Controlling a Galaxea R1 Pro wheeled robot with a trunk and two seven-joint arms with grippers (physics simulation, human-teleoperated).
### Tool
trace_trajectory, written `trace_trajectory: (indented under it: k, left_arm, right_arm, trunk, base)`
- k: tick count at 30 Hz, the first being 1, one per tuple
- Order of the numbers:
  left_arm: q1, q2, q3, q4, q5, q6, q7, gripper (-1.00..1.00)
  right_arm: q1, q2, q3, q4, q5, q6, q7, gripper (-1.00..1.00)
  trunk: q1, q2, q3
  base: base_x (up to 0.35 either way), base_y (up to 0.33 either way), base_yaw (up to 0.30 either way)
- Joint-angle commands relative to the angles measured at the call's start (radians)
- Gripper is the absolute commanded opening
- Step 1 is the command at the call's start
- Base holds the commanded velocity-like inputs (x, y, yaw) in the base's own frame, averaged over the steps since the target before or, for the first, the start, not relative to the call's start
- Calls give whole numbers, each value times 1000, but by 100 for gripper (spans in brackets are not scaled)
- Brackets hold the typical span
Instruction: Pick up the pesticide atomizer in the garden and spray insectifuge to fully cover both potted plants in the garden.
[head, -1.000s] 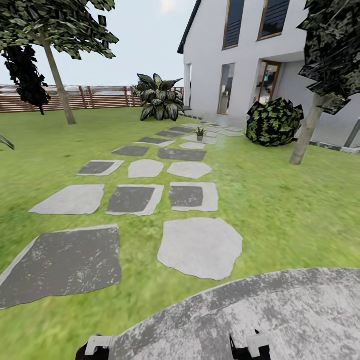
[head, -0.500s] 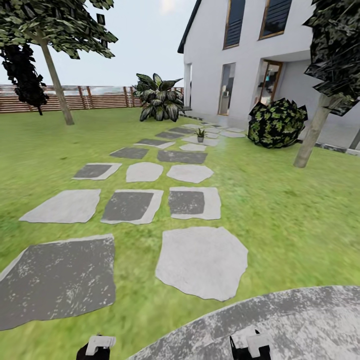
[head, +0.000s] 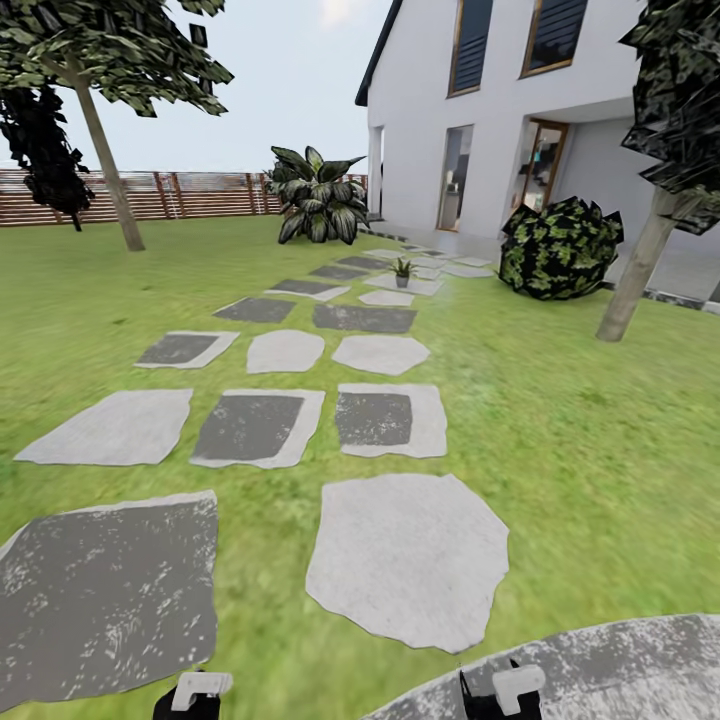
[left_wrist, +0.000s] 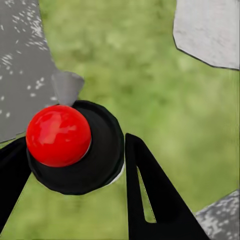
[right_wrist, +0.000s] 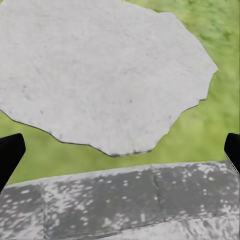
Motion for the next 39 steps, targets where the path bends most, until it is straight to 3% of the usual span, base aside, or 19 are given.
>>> trace_trajectory:
  k: [1,39]
  left_arm:
    - [-1,1,-8,1,10,-3,0,-100]
    - [-1,-2,-9,1,6,-3,0,-100]
  right_arm:
    - [0,0,-8,1,11,-3,-4,100]
    - [-1,0,-8,1,11,-3,-4,100]
  trunk:
    - [0,0,-1]
    - [0,0,-1]
  base:
    - [339,0,0]
    - [339,0,0]
